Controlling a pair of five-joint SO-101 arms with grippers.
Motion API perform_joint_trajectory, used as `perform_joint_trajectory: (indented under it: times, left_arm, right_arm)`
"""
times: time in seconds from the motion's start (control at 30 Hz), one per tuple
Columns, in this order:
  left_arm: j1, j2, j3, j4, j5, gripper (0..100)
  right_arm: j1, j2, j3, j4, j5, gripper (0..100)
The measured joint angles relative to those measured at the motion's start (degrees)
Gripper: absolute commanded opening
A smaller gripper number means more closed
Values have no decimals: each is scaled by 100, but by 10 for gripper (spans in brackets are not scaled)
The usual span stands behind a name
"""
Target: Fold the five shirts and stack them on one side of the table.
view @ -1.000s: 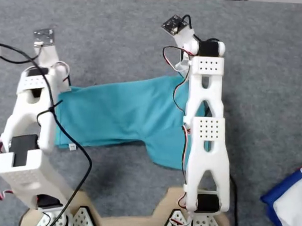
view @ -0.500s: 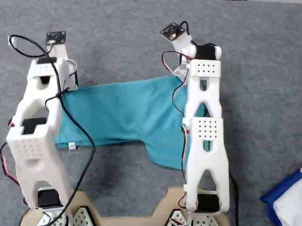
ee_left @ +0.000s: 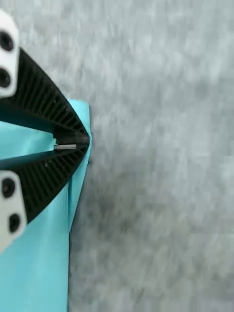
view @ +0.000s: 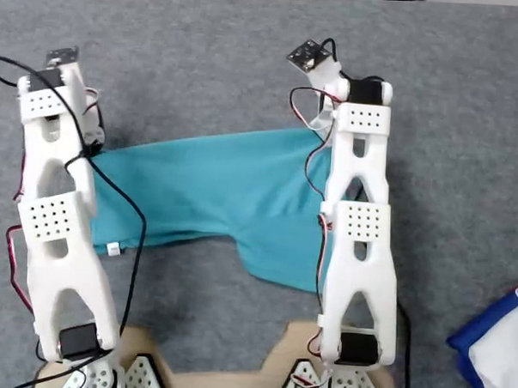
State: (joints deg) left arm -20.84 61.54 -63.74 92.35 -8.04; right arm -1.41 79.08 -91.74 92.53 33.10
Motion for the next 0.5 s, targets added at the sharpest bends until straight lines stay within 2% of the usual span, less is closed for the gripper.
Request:
perform_joint_trajectory:
  times: [0.17,0.33,0.5]
  left_arm:
    - [-132,273,-897,501,-9,19]
    - [167,290,-1635,747,-9,19]
    - [343,158,-2101,782,-18,19]
  right_arm:
    - [9,0,-114,132,0,5]
    - [-211,-229,-123,466,0,13]
    - [-220,-941,-123,826,114,117]
